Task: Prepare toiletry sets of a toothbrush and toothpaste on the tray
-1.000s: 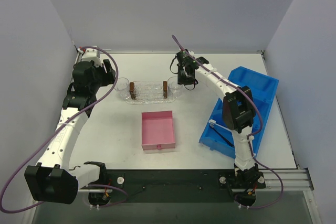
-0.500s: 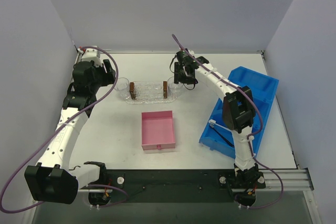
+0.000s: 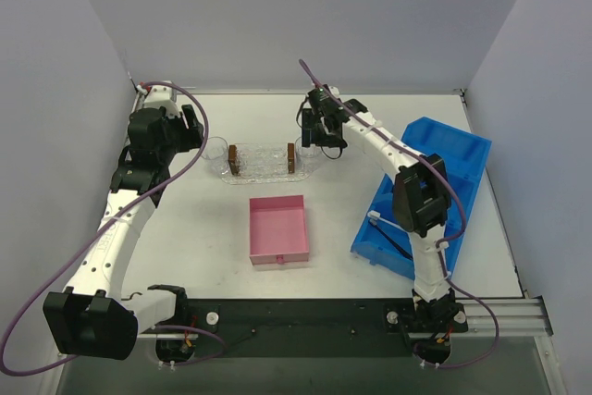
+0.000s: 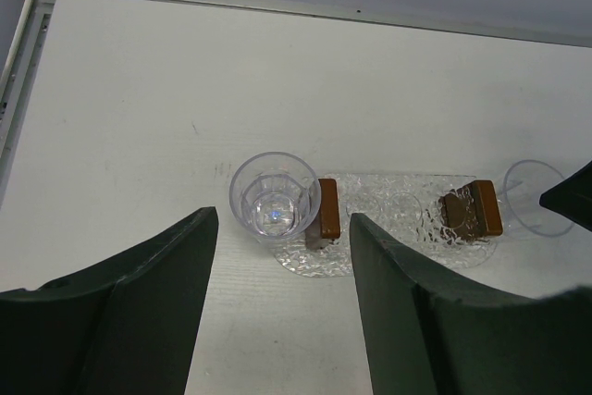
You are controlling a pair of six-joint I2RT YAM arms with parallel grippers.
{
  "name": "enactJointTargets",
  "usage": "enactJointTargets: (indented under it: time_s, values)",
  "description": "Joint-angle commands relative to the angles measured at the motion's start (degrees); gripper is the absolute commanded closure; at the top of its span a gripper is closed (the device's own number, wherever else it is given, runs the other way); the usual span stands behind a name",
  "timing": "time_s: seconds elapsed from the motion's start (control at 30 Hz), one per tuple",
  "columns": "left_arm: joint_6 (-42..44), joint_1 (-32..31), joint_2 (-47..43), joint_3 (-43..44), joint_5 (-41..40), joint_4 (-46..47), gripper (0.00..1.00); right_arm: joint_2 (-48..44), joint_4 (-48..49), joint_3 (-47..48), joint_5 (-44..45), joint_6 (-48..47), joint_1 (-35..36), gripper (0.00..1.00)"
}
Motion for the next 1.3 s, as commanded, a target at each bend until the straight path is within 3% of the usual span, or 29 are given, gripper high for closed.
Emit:
enactJointTargets:
  time_s: [0.0,0.23,0.37,0.57,0.83,0.9,1.03,1.27]
  values:
    - [0.8,-0.1,-1.4,0.1,0.4,1.9,0.31,-7.7,-1.6,0.7,1.2,-1.0,1.0,0.4]
    - [1.0,-0.6,-1.1,-0.1,0.9,2.0,0.31,-20.3,-0.9,-10.4,0.1,-5.0,2.6,0.42]
    - [1.7,-1.5,-0.9,0.1,1.6,2.0,0.31,-30.4,-1.2,-18.7,-1.3,-7.7,-0.9,0.44]
    - [6.3,-6.2,-1.3,-1.8,-2.3,4.0,0.31,-37.1,-1.8,-28.8,-5.5,-11.1,-10.6,0.44]
    - [-2.4,-6.6,4.5,-0.3,-3.4,9.5,0.31,-37.8,-0.4,-36.2,-8.8,-12.9,-24.2,0.44]
    - [-3.6,-6.6,4.4,-2.9,-3.3,12.6,0.3,-38.1,-0.5,-36.4,-6.7,-10.9,-24.7,0.44]
    - [-6.7,-6.6,2.8,-4.6,-7.0,9.6,0.31,-37.6,0.1,-37.0,-4.9,-7.3,-25.2,0.44]
    - [-4.7,-6.6,0.3,-5.6,-5.0,3.3,0.3,-36.7,-2.0,-39.4,-4.3,-14.2,-27.0,0.44]
